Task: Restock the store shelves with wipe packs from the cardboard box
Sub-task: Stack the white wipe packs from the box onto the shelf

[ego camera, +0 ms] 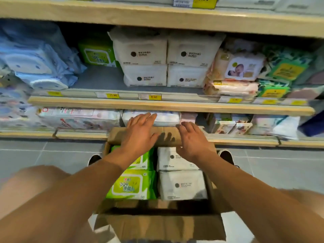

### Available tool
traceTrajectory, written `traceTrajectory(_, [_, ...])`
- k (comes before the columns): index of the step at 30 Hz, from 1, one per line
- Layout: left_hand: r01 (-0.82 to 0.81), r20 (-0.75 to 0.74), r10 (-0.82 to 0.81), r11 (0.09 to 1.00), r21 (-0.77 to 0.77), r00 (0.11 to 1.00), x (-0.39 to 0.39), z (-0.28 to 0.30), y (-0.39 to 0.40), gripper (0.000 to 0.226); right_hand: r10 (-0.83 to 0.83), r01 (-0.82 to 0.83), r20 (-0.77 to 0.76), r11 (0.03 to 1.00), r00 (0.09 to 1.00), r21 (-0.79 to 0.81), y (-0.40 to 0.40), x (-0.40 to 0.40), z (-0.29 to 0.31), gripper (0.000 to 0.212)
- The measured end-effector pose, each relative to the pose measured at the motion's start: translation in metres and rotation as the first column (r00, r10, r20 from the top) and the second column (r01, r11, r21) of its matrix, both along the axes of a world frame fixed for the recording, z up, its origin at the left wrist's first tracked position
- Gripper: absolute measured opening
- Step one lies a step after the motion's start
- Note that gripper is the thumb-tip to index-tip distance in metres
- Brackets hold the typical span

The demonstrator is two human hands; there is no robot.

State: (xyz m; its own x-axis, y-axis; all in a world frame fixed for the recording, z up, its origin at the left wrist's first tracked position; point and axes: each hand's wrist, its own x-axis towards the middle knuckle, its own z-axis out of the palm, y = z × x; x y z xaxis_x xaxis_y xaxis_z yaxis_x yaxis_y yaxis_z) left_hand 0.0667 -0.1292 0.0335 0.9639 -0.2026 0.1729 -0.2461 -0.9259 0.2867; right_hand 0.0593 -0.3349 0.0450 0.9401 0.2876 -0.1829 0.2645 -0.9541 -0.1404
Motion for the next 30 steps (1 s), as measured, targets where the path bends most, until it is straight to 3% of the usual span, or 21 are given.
traceTrajectory(7, [0.121,-0.191,-0.108,0.991,0.061,0.976,-0.070,-0.060,-0.015,0.066,-0.007,-0.005,-0.193,0.998,0.981,-0.058,-0.015,-0.065,-0.050,0.081])
traceTrajectory(17, [0.276,-0.474,-0.165,0.945,0.176,0.865,-0.091,-0.119,-0.042,0.073,-0.061,0.035,-0.406,0.997,0.912,-0.071,-0.045,-0.098,-0.104,0.080])
traceTrajectory(27, [0.341,-0.580,-0.072,0.864,0.369,0.811,-0.079,-0.153,-0.069,0.102,-0.023,0.006,-0.383,0.999,0.923,-0.045,-0.048,-0.082,-0.137,0.074])
traceTrajectory(30, [0.309,-0.552,-0.065,0.879,0.363,0.831,-0.078,-0.157,-0.073,0.099,0.003,-0.026,-0.339,0.998,0.941,-0.064,-0.047,-0.078,-0.141,0.071])
